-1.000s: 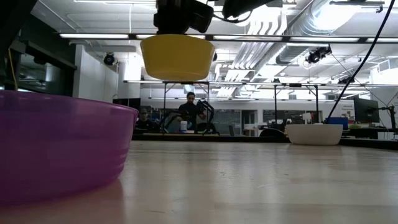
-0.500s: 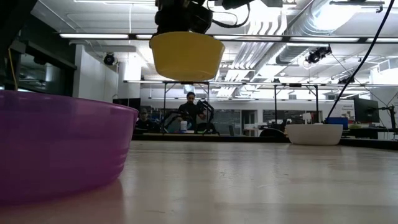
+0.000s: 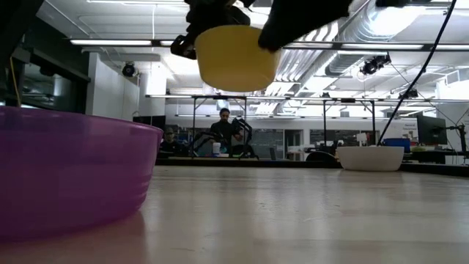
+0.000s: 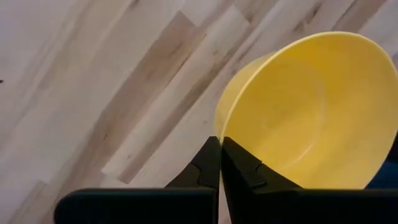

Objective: Nest bowls inside each other
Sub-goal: Stack the yellow bowl on the blue bowl

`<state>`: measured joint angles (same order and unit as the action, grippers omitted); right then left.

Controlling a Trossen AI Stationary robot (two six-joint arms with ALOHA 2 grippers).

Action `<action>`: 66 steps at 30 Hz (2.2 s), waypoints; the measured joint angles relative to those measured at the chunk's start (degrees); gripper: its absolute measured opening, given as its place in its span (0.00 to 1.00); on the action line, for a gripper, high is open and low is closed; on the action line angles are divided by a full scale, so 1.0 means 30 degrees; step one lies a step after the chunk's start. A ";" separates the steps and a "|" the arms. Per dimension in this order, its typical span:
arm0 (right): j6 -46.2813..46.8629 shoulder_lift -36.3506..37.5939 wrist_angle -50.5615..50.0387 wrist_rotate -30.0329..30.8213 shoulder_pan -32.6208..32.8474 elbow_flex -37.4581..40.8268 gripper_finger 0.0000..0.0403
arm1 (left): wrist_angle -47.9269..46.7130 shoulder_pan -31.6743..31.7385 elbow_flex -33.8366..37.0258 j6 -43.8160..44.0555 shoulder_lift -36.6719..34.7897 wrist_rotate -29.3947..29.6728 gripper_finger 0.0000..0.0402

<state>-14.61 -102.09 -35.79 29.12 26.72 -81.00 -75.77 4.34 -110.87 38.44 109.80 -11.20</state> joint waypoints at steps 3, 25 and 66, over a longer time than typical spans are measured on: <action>-0.0557 -0.0430 -0.0252 0.1298 0.0286 0.0040 0.17 | 0.0053 -0.0180 0.0000 -0.0017 0.0000 0.0016 0.00; -0.0426 0.0935 -0.0467 0.1754 0.0733 -0.0019 0.17 | 0.0860 -0.1291 0.0007 0.0638 0.0000 0.0629 0.00; -0.0704 0.0906 -0.0648 -0.1903 0.0041 -0.0019 0.01 | 0.0905 -0.1342 -0.0699 -0.0206 -0.0007 -0.0309 0.07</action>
<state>-16.73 -99.37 -37.74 23.41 26.85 -81.06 -73.06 0.32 -112.97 37.83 109.78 -12.13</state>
